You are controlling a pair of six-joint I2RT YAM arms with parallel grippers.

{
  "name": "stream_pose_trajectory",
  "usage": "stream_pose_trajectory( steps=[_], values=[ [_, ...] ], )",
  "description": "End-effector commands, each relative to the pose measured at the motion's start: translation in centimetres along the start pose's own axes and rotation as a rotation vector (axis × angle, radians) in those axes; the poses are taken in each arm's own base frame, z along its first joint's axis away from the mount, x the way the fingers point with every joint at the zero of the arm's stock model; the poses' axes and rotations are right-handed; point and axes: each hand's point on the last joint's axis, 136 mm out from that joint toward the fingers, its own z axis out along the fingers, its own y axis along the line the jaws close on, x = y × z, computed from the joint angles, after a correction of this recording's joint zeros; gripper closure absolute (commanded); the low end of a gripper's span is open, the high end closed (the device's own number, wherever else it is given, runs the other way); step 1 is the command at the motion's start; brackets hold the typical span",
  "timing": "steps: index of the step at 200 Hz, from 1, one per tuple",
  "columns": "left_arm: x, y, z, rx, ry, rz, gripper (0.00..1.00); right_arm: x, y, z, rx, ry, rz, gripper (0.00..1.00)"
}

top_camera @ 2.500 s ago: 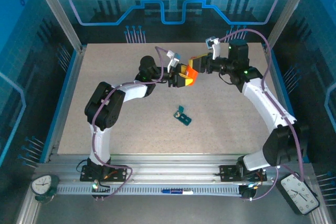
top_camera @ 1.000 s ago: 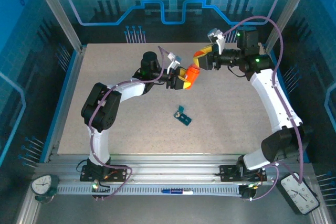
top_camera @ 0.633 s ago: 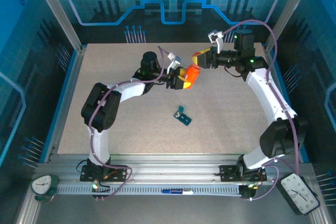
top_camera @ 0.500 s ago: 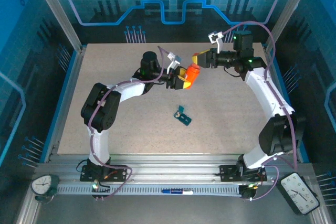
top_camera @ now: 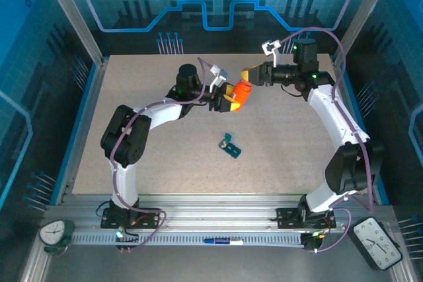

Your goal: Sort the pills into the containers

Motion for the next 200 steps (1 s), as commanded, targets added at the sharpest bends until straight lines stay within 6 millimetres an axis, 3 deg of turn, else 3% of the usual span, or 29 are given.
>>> stream_pose_trajectory(
  steps=[1, 200],
  values=[
    [-2.5, -1.6, -0.2, 0.025, -0.014, 0.092, 1.00, 1.3, -0.3, 0.5, -0.020, 0.036, 0.017, 0.86],
    [-2.9, -1.6, -0.2, 0.025, -0.011, 0.099, 1.00, 5.1, 1.7, 1.1, -0.063, 0.183, -0.022, 0.89]
  ],
)
